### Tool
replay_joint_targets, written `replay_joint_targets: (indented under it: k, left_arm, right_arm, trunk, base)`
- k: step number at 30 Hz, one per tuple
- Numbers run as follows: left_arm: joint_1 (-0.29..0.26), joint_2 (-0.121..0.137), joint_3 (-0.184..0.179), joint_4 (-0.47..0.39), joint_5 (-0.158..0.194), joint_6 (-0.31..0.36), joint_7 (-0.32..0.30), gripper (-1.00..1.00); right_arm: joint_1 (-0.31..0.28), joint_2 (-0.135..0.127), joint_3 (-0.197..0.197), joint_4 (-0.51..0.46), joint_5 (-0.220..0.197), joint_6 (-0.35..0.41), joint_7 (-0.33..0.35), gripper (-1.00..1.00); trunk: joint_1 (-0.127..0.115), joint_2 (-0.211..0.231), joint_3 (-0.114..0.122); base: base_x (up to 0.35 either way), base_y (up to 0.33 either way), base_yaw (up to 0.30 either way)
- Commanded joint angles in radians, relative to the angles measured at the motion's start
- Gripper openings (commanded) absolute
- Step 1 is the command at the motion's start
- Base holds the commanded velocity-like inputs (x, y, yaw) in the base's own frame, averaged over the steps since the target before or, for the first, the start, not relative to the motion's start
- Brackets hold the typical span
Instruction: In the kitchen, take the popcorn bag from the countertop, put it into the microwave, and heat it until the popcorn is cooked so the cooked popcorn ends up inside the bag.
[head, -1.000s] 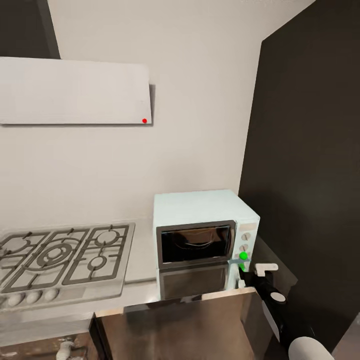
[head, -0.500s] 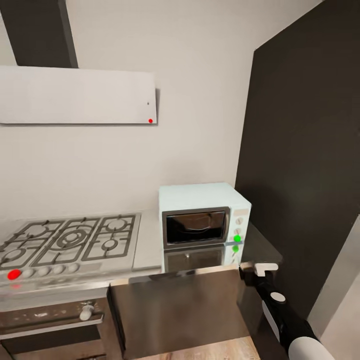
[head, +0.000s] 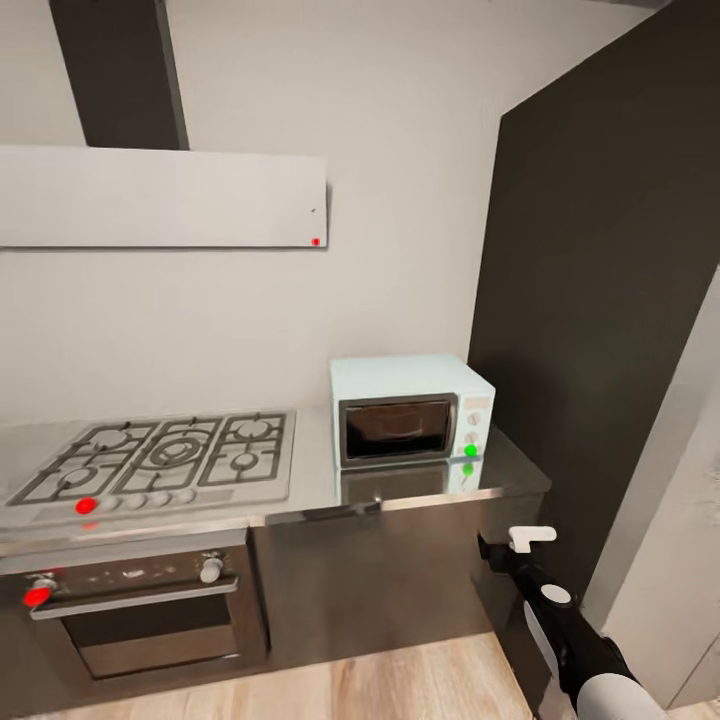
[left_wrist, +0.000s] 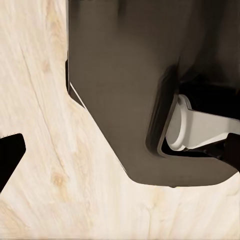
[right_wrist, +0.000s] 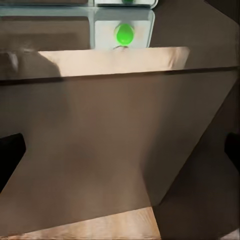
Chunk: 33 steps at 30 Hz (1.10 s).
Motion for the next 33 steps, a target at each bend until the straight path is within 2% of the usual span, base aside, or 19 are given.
replay_joint_targets:
  k: [1,4,5,10,13,18,21,22,26,28,29,33]
  left_arm:
    - [0.0,0.0,0.007,-0.002,0.001,0.007,-0.003,1.0]
    - [0.0,0.0,0.006,-0.002,0.001,0.007,-0.003,1.0]
    - [0.0,-0.005,0.006,-0.007,-0.001,0.005,-0.003,1.0]
    - [0.0,-0.005,0.006,-0.007,-0.001,0.005,-0.003,1.0]
    - [0.0,-0.005,0.006,-0.007,-0.001,0.005,-0.003,1.0]
    - [0.0,-0.005,0.006,-0.007,-0.001,0.005,-0.003,1.0]
    - [0.0,-0.005,0.006,-0.007,-0.001,0.005,-0.003,1.0]
    - [0.0,-0.005,0.006,-0.007,-0.001,0.005,-0.003,1.0]
    - [0.0,-0.005,0.006,-0.007,-0.001,0.005,-0.003,1.0]
    - [0.0,-0.005,0.006,-0.007,-0.001,0.005,-0.003,1.0]
    - [0.0,-0.005,0.006,-0.007,-0.001,0.005,-0.003,1.0]
    - [0.0,-0.005,0.006,-0.007,-0.001,0.005,-0.003,1.0]
  right_arm:
    - [-0.001,0.001,-0.007,0.001,0.01,-0.004,0.007,1.0]
    - [-0.001,0.001,-0.007,0.001,0.01,-0.005,0.007,1.0]
    - [-0.001,0.0,0.001,0.001,0.014,-0.054,0.006,1.0]
    - [-0.001,0.0,0.001,0.012,0.015,-0.054,0.007,1.0]
    - [-0.001,-0.001,0.001,0.215,0.015,-0.061,0.006,1.0]
    - [0.001,-0.007,0.001,0.589,0.017,-0.129,0.003,1.0]
    - [0.017,-0.011,0.003,0.664,0.017,-0.129,-0.009,1.0]
    - [0.04,-0.011,0.004,0.671,0.017,-0.128,-0.026,1.0]
    - [0.275,-0.011,0.005,0.676,0.017,-0.127,-0.06,1.0]
    - [0.366,-0.011,0.005,0.676,0.017,-0.126,-0.062,1.0]
    - [0.397,-0.011,0.005,0.676,0.017,-0.124,-0.062,1.0]
    - [0.457,-0.011,0.005,0.676,0.018,-0.081,-0.066,1.0]
  trunk:
    - [0.0,-0.001,0.0]
    - [0.0,-0.001,0.0]
    - [0.0,-0.001,0.0]
    - [0.0,-0.001,0.0]
    - [0.0,-0.001,0.0]
    - [0.0,-0.001,0.0]
    - [0.0,-0.001,0.0]
    - [0.0,-0.001,0.0]
    - [0.0,-0.001,0.0]
    - [0.0,-0.001,0.0]
    - [0.0,-0.001,0.0]
    - [0.0,-0.001,0.0]
  base:
    - [-0.339,0.077,0.0]
    - [-0.337,0.088,0.0]
    - [0.0,0.0,0.0]
    - [0.0,0.0,0.0]
    - [0.0,0.0,0.0]
    - [0.0,0.0,0.0]
    - [0.0,0.0,0.0]
    - [0.0,0.0,0.0]
    - [0.0,0.0,0.0]
    - [0.0,0.0,0.0]
    - [0.0,0.0,0.0]
    - [0.0,0.0,0.0]
